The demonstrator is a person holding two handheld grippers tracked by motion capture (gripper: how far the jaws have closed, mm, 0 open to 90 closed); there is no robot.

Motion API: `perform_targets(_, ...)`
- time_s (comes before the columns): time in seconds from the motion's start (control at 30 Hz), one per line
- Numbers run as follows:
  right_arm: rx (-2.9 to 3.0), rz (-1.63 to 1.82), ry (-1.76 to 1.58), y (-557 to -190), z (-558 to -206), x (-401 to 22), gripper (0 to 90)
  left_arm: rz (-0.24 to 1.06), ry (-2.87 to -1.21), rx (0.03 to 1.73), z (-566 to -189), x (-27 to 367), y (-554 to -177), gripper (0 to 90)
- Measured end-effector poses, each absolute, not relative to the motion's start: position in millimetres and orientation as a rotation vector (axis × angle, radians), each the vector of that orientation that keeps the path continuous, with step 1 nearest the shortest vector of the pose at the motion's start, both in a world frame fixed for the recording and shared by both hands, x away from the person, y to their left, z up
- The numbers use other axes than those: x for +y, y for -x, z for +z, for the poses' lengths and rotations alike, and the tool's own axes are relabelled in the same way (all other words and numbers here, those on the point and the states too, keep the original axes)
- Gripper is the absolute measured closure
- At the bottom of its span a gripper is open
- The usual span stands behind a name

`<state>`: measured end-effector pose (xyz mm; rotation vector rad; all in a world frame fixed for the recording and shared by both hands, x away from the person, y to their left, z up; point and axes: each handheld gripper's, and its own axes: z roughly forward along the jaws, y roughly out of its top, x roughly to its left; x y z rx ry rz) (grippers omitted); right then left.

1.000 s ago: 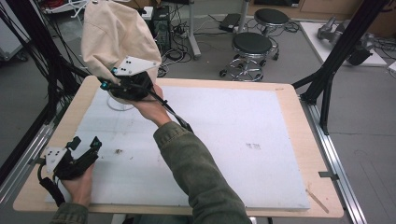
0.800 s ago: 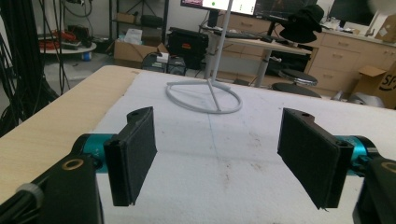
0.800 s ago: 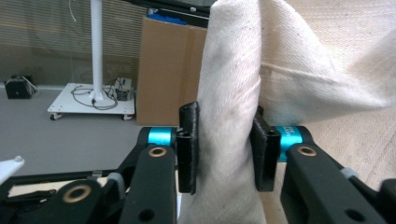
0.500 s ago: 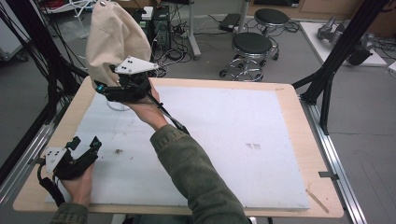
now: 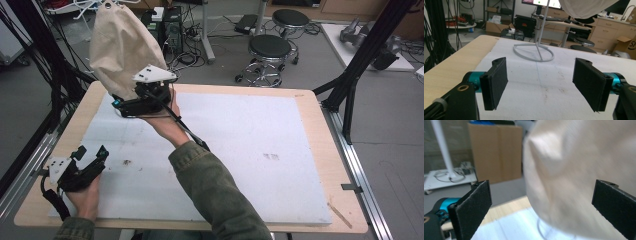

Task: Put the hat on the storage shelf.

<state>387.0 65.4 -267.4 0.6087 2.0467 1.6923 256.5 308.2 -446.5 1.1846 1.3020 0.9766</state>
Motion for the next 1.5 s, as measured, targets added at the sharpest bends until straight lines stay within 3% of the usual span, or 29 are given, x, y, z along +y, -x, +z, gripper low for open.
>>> perform_targets(0.9, 1.829, 1.703, -0.839, -344, -301, -94, 1.4, 0.999, -1.219, 1.274, -445, 302, -256, 27.6)
perform_targets(1.5, 1.764, 1.638, -0.968, -318, -329, -171, 1.6, 1.001, -1.231, 1.268, -445, 301, -253, 27.5)
